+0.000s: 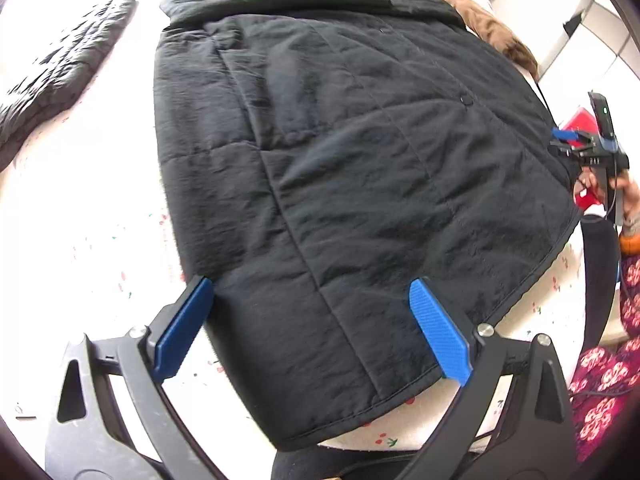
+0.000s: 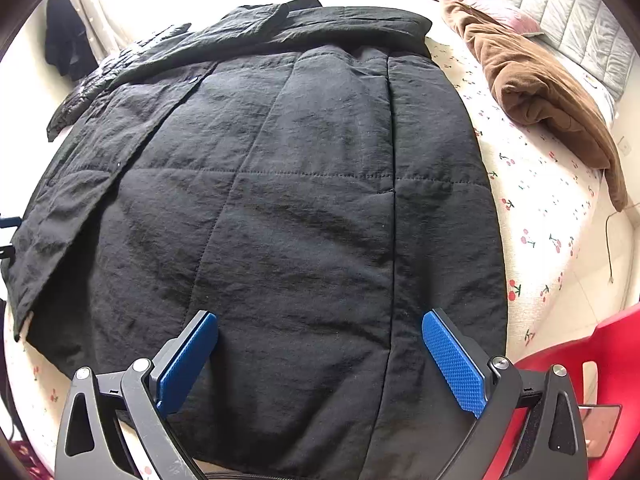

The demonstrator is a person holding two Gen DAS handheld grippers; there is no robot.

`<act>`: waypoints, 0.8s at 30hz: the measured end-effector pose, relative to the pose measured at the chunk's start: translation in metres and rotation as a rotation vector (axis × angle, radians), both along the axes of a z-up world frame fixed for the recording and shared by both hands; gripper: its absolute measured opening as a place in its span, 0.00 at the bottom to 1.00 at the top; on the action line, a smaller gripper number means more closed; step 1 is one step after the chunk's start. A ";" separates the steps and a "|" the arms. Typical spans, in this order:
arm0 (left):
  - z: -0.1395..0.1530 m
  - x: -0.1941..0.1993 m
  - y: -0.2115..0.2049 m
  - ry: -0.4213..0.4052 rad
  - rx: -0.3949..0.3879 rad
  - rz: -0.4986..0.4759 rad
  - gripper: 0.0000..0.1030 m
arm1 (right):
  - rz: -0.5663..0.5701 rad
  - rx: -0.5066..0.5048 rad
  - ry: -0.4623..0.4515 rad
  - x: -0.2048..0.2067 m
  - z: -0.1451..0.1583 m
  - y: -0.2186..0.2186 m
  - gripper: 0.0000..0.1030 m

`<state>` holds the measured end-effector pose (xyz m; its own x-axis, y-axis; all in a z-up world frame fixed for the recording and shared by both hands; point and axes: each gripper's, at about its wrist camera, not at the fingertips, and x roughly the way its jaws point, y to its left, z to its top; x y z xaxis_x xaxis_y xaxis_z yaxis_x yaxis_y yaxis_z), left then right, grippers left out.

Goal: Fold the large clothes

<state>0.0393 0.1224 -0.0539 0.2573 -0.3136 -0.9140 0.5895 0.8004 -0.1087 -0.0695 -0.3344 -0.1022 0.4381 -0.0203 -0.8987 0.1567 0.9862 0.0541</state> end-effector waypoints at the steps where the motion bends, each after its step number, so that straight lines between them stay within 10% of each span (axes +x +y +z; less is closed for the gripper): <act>1: 0.002 0.000 0.004 0.000 -0.012 0.018 0.96 | -0.008 0.022 -0.014 -0.002 0.003 -0.002 1.00; 12: 0.006 0.040 0.028 0.018 -0.114 0.229 0.96 | -0.056 0.084 -0.097 -0.007 0.023 -0.061 1.00; 24: -0.016 0.069 0.036 0.127 -0.295 0.235 0.95 | -0.116 0.275 -0.179 -0.021 -0.009 -0.109 0.89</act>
